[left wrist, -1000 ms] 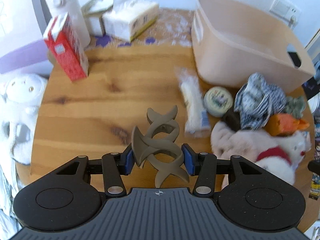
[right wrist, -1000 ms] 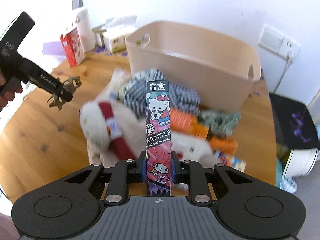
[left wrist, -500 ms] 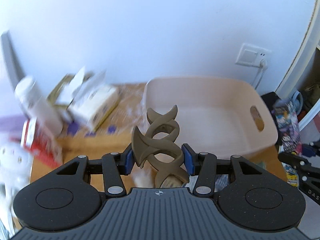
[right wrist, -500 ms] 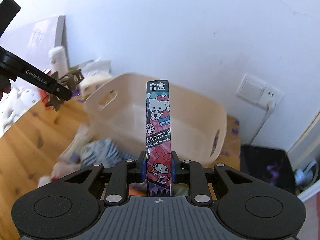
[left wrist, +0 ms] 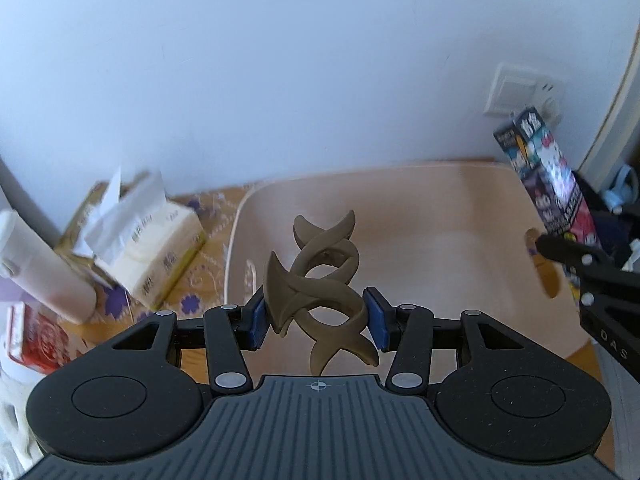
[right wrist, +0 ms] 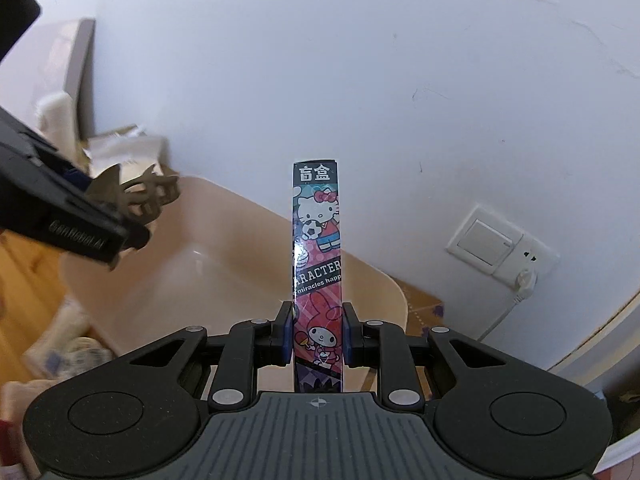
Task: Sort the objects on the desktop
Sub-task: 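Lift the brown clip with the left tool while the right tool lifts the strip, then drop the clip from the left tool while the right tool drops the strip into the basket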
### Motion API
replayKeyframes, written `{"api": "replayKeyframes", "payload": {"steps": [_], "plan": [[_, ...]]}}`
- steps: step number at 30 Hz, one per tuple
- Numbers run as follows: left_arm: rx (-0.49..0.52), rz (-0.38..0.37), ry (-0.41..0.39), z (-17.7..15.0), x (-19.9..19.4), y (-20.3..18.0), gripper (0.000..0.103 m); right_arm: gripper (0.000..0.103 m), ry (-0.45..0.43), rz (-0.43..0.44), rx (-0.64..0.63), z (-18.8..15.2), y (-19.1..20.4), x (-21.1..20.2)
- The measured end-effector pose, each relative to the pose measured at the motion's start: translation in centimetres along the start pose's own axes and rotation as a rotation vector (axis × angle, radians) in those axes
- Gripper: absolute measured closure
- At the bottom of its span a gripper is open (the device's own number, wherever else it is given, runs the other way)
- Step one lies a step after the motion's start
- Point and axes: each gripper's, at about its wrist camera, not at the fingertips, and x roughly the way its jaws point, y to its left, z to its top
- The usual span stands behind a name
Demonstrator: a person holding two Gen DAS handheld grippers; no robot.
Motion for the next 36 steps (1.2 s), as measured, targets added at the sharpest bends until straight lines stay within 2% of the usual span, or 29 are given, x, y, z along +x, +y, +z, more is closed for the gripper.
{"api": "replayKeyframes", "payload": {"steps": [7,12,14,17,23,24,26,29,32,36], "plan": [[0.026,0.031,0.113,-1.5,4.2,0.1,0.053,0.081,0.108,0.049,-0.117,-0.7,2.6,4.6],[0.072,0.037,0.172,-2.6,5.5,0.1,0.053,0.081,0.175,0.071,-0.118,-1.3,3.8,5.9],[0.076,0.02,0.162,-2.7,5.4,0.2,0.051,0.07,0.198,0.068,-0.099,-1.7,3.8,6.2],[0.065,-0.001,0.143,-2.6,5.0,0.4,0.032,0.065,0.199,0.059,-0.071,-2.2,4.0,5.6],[0.049,-0.021,0.102,-2.3,3.1,1.0,0.026,0.033,0.178,0.008,0.012,-2.1,3.7,3.5],[0.041,-0.029,0.1,-2.3,2.6,1.2,0.025,0.025,0.176,-0.001,0.027,-2.1,3.7,3.0],[0.023,-0.058,0.102,-2.4,1.7,1.6,0.024,0.016,0.18,-0.034,0.052,-2.0,3.6,1.9],[0.022,-0.087,0.093,-3.0,0.1,2.2,0.024,0.012,0.171,-0.071,0.074,-2.2,3.9,-0.2],[0.033,-0.095,0.075,-3.8,-1.8,2.7,0.024,0.003,0.154,-0.098,0.087,-2.7,4.3,-2.6],[0.043,-0.107,0.058,-5.1,-4.2,3.4,0.023,0.001,0.142,-0.108,0.113,-3.3,5.1,-4.7]]}}
